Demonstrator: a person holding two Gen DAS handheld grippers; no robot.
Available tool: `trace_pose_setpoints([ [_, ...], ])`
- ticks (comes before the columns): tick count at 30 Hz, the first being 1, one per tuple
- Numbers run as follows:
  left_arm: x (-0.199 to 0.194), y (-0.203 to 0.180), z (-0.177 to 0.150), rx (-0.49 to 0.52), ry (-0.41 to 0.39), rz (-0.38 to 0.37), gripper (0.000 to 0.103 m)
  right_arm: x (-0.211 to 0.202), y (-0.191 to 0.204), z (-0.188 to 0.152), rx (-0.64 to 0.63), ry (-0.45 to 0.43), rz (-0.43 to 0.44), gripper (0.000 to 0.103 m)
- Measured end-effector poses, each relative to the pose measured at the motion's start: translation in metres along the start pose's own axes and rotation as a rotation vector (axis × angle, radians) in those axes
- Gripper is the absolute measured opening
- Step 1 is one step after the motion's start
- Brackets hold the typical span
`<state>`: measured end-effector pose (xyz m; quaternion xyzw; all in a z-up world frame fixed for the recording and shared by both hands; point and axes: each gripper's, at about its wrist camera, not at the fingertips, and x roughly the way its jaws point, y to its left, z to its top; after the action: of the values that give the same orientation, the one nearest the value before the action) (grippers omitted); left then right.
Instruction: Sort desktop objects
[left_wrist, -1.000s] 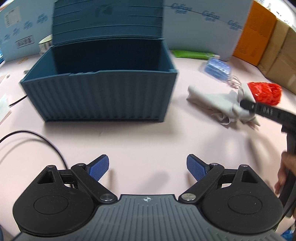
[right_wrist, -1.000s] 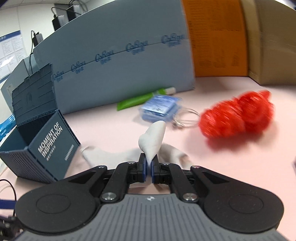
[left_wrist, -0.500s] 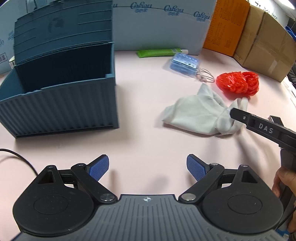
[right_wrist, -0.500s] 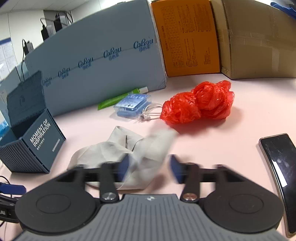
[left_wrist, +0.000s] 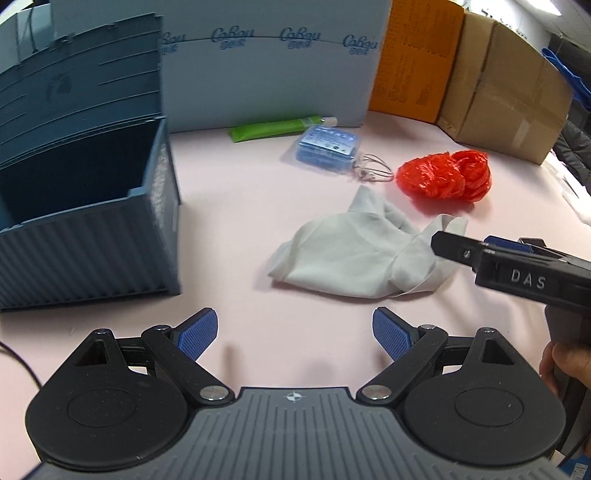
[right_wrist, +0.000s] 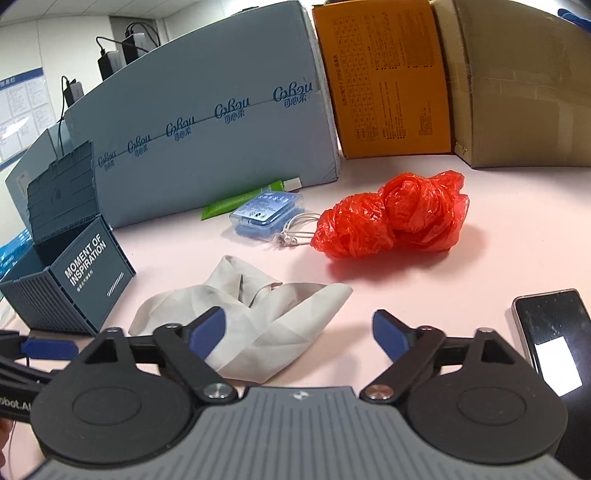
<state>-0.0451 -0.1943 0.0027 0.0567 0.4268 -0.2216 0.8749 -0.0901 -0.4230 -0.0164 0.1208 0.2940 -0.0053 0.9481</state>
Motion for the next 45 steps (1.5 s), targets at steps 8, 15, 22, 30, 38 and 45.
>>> trace_pose_setpoints([
  [8, 0.011, -0.013, 0.006, -0.005, 0.014, -0.010, 0.090, -0.001, -0.007, -0.003, -0.073, 0.046, 0.019, 0.099],
  [15, 0.018, -0.019, 0.008, -0.018, 0.020, -0.006, 0.090, -0.002, -0.018, -0.006, -0.074, 0.066, 0.016, 0.101],
  [22, 0.021, -0.019, 0.009, -0.015, 0.019, 0.003, 0.090, 0.004, -0.021, -0.007, -0.060, 0.085, 0.029, 0.101],
  [30, 0.021, -0.014, 0.008, -0.004, 0.006, 0.019, 0.090, 0.013, -0.019, -0.002, -0.033, 0.089, 0.064, 0.101],
  [38, 0.023, -0.010, 0.005, 0.025, 0.003, 0.016, 0.090, 0.020, -0.024, 0.003, 0.008, 0.083, 0.086, 0.101],
  [45, 0.028, -0.004, 0.003, 0.016, 0.011, 0.005, 0.090, 0.022, -0.025, 0.004, 0.009, 0.084, 0.101, 0.103],
])
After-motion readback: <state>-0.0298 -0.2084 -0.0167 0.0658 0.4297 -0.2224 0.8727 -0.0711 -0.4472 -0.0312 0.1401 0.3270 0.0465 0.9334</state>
